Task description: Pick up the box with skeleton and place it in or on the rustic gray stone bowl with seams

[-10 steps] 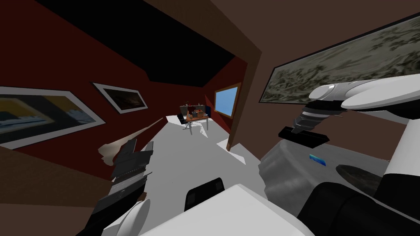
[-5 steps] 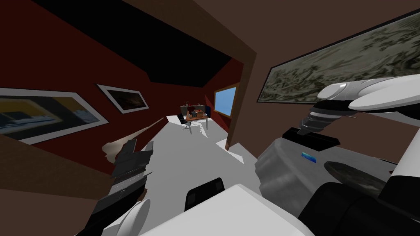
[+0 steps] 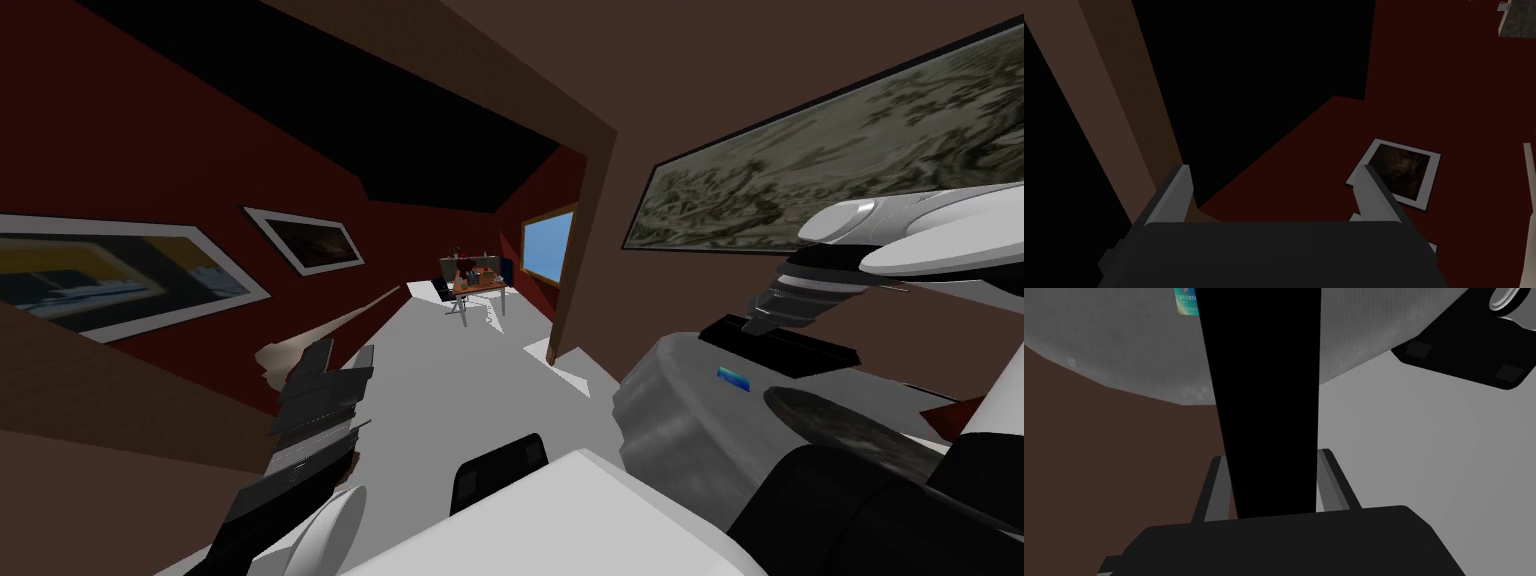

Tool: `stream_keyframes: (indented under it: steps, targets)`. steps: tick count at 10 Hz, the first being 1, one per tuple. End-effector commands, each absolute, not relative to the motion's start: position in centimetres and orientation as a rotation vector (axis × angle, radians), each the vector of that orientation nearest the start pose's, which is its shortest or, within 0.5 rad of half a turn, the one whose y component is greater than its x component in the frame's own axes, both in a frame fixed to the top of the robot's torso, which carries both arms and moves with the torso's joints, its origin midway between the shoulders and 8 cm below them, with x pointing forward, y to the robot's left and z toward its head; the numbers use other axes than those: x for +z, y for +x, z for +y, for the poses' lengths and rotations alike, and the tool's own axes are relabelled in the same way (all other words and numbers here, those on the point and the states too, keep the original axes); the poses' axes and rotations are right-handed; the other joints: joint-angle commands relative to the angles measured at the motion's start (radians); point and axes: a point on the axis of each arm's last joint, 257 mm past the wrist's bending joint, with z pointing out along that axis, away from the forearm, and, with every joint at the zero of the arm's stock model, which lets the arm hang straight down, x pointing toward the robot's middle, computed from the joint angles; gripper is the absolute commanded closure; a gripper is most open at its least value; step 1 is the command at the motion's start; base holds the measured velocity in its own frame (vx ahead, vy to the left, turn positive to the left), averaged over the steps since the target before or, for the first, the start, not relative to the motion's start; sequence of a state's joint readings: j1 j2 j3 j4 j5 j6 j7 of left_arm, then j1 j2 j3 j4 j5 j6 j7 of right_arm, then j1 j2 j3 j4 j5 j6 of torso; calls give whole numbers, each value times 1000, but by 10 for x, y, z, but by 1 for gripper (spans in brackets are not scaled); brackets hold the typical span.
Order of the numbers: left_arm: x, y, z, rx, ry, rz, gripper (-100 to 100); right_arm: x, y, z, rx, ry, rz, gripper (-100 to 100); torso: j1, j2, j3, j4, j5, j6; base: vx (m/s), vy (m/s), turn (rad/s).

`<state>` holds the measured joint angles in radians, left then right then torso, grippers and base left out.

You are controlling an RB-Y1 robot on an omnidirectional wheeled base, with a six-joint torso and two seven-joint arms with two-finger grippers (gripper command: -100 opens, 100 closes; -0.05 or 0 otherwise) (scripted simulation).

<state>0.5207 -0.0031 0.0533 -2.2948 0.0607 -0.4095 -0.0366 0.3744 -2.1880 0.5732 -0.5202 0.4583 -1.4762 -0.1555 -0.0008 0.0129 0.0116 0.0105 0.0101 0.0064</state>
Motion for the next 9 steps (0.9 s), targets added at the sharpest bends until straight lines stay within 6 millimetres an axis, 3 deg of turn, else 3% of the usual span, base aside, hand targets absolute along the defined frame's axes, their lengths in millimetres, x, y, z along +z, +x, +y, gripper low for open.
stream_keyframes:
  steps: [1, 4, 5, 9]
  targets:
    - [8, 349, 309, -1225, -752, 642, 0, 25, 139, -753, -330, -302, 3043, 100, 0, 0, 0, 0, 0, 0, -126, -143, 22]
    - [8, 349, 309, -1225, -752, 642, 0, 20, 114, -748, -255, -212, 3074, 100, -4, 5, 3, 2, -1, 2, -117, -158, -2]
    - [8, 349, 309, -1225, -752, 642, 0, 20, 114, -748, -255, -212, 3074, 100, -5, 5, 3, 2, -2, 2, -69, -106, -2]
    - [8, 349, 309, -1225, -752, 642, 0, 16, 100, -738, -169, -170, 3098, 100, 8, -3, -1, 0, 2, -1, -32, -34, -4]
